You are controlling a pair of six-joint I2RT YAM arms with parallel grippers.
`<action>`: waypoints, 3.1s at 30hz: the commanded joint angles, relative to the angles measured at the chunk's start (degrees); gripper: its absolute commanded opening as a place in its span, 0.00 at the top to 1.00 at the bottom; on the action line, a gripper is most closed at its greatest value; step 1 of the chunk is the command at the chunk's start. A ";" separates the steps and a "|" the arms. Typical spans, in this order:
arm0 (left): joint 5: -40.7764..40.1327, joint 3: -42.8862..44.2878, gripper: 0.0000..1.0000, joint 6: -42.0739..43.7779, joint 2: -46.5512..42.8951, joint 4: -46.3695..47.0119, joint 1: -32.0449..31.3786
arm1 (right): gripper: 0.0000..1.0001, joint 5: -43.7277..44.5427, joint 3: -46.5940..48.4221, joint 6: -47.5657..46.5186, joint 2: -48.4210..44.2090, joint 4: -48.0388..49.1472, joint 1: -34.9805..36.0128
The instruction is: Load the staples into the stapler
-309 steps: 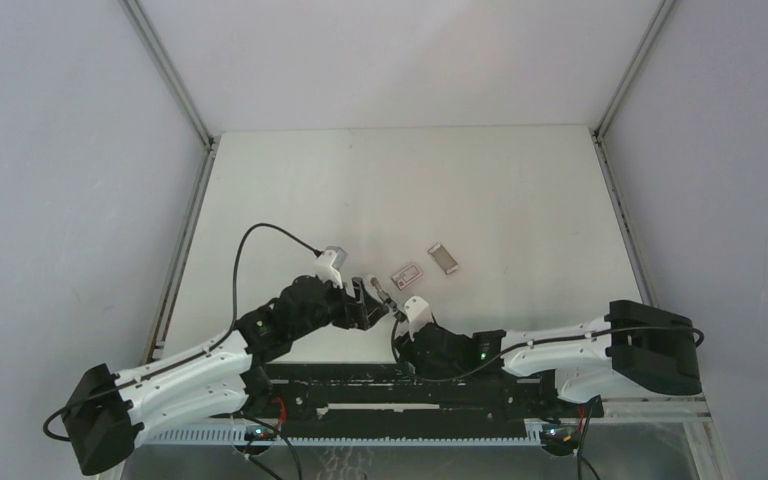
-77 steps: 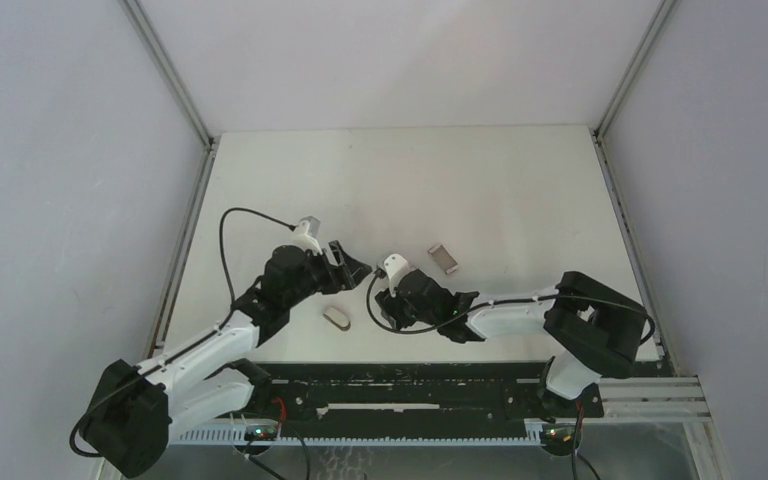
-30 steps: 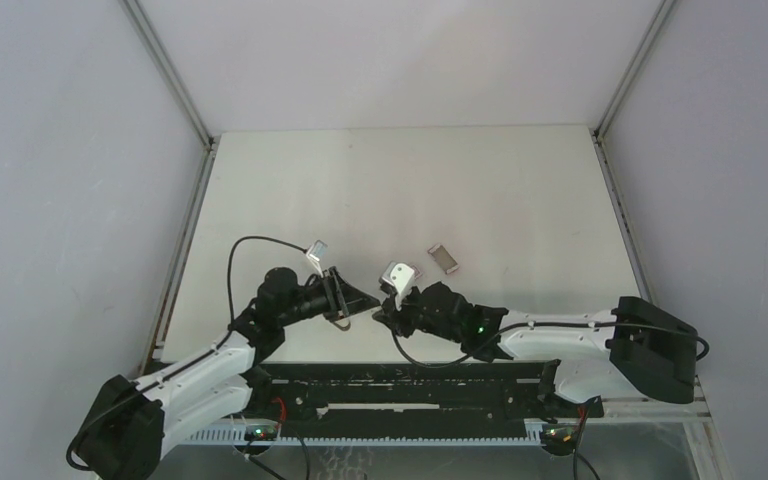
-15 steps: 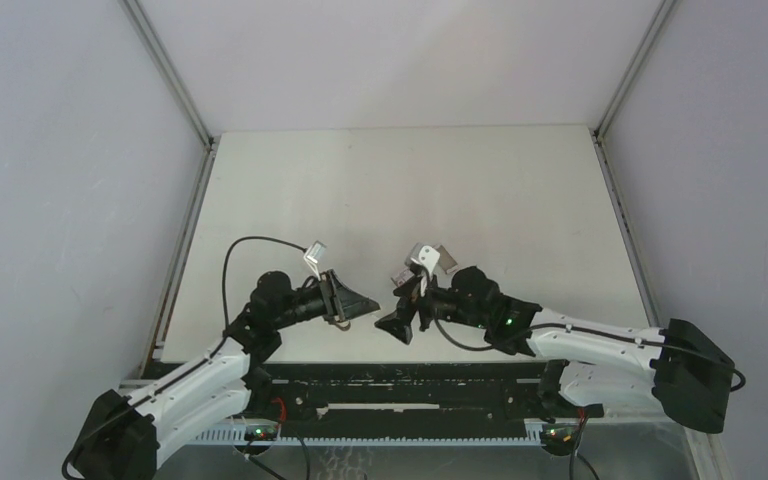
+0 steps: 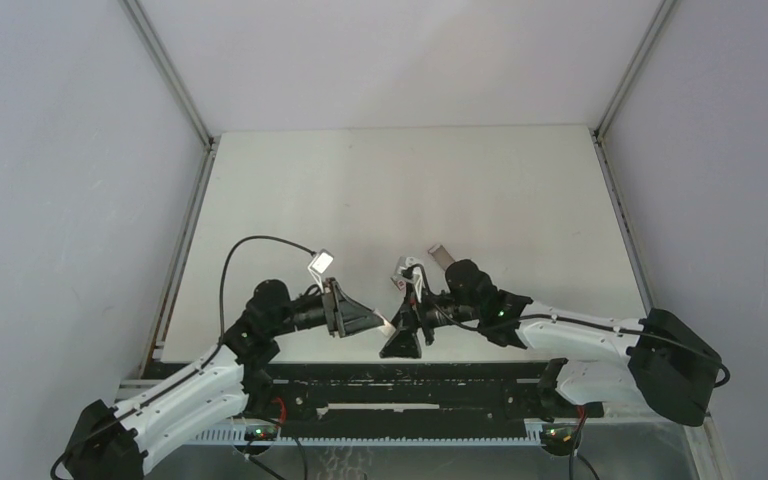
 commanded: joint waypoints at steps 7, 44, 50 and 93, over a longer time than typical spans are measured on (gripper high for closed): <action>-0.43 4.64 0.97 3.17 0.03 0.98 -2.58 | 0.98 -3.27 1.65 8.52 0.65 6.42 -1.80; -19.71 18.35 1.00 14.70 27.91 -15.02 5.14 | 0.12 25.87 -3.70 -0.51 -19.47 -17.77 -5.53; -18.11 20.56 0.87 16.14 36.89 -14.68 7.69 | 0.12 28.07 -4.94 -0.53 -20.89 -18.85 -5.61; -57.73 0.25 0.08 33.08 4.94 4.89 43.69 | 0.11 47.84 -15.17 -9.94 -31.34 -2.68 -50.82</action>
